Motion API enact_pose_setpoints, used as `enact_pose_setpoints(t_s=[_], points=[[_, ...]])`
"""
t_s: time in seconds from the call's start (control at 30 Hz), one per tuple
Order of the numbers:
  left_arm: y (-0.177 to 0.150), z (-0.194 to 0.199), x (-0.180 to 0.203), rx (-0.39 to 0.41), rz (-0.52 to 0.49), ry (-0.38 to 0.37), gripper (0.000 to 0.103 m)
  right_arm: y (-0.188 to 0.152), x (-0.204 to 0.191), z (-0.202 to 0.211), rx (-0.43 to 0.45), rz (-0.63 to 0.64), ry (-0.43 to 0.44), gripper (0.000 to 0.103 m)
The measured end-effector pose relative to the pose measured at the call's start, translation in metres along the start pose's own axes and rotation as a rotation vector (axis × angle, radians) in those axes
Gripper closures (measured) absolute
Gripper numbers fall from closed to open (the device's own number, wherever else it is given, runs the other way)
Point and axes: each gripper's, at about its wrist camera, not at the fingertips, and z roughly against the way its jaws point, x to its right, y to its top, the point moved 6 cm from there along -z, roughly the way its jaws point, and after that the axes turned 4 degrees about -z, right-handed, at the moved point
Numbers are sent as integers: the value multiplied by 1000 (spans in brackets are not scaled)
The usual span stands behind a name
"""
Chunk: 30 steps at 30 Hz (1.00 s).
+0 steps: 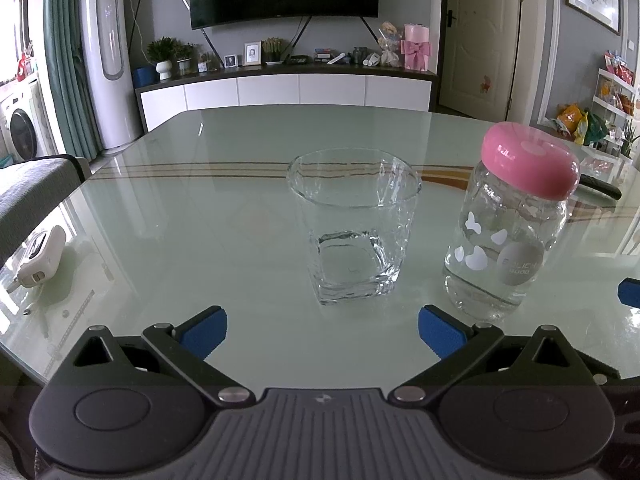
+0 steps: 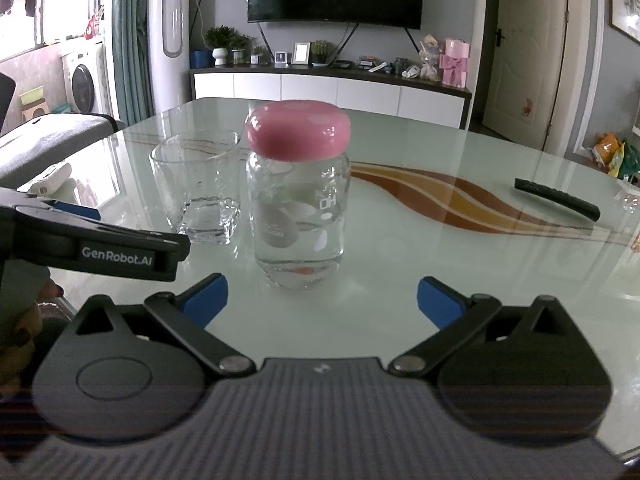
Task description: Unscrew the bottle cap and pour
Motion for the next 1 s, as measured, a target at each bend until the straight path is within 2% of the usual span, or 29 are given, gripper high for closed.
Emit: enact_pose_setpoints(t_s=[1.0], points=[[0,-1,2,-27,-12,5,0,0,-3,0,-2,-4,27,0]])
